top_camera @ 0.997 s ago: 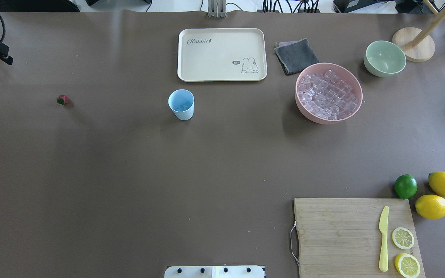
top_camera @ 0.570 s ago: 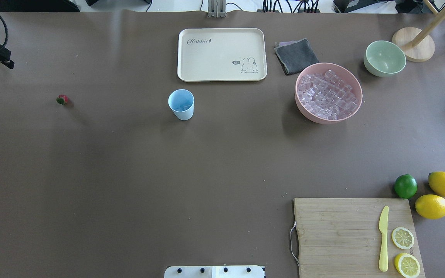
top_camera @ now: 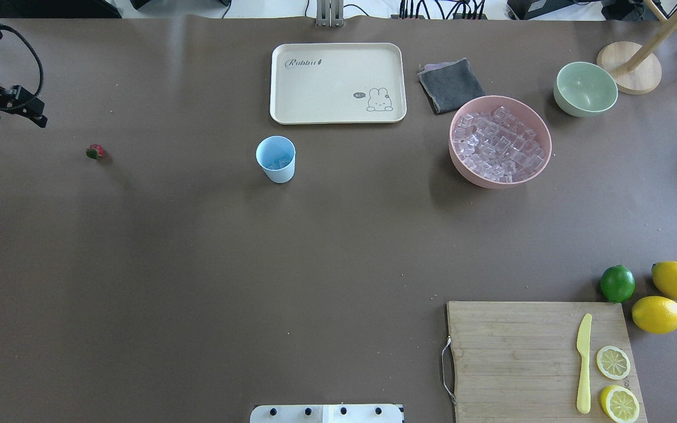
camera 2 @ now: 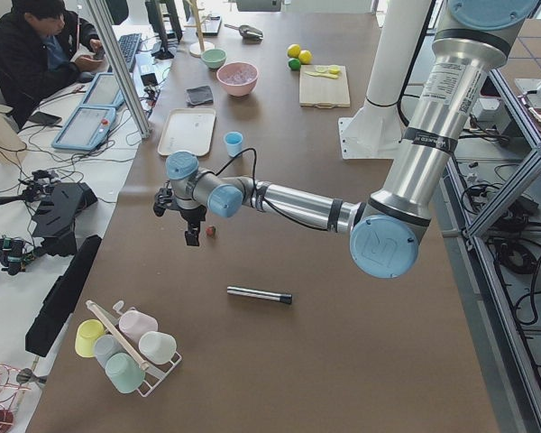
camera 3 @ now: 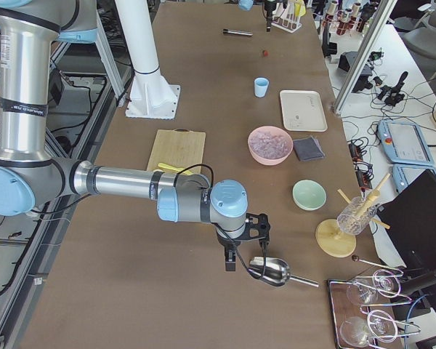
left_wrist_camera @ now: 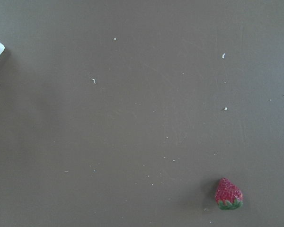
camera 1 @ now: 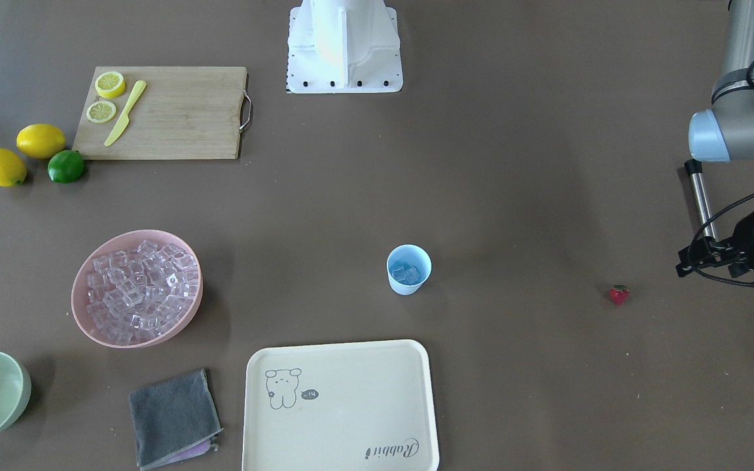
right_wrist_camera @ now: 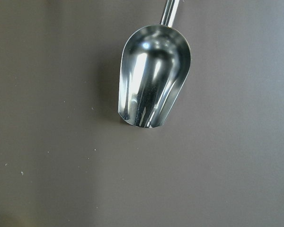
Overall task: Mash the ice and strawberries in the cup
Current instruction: 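Move the left gripper over the red strawberry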
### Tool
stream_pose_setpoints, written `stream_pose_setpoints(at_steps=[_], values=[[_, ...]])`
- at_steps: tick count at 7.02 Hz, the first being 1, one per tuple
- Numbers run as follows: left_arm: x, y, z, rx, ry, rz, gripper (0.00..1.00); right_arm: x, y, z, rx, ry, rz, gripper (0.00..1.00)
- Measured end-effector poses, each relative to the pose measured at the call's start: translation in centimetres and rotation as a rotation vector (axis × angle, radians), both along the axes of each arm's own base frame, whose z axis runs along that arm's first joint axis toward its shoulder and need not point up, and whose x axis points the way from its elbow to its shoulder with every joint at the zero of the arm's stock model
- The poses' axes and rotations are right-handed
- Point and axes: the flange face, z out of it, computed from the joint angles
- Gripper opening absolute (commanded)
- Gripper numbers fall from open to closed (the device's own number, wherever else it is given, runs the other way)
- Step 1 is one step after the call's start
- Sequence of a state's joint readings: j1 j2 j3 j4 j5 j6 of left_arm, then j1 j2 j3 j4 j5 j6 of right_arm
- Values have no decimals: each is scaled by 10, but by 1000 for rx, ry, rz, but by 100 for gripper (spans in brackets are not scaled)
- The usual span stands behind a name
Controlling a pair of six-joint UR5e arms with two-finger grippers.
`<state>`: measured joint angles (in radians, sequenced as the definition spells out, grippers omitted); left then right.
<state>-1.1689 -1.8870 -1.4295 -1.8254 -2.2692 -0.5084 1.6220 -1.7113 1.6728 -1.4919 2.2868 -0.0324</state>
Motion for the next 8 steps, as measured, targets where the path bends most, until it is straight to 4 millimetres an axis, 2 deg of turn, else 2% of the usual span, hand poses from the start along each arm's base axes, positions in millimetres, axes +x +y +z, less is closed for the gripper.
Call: stream_pose_setpoints(at_steps=[2,6,8], values=[[38,9,1,5,-2,61,99,-7,-1,-7,12,5,-17,100],[56,3,-16,61,-16,63,99,-9,2,-9,20,-2,-28,100],[70,0,-6,68,-54,66,99,-10,2,-9,21,-2,-30,100]])
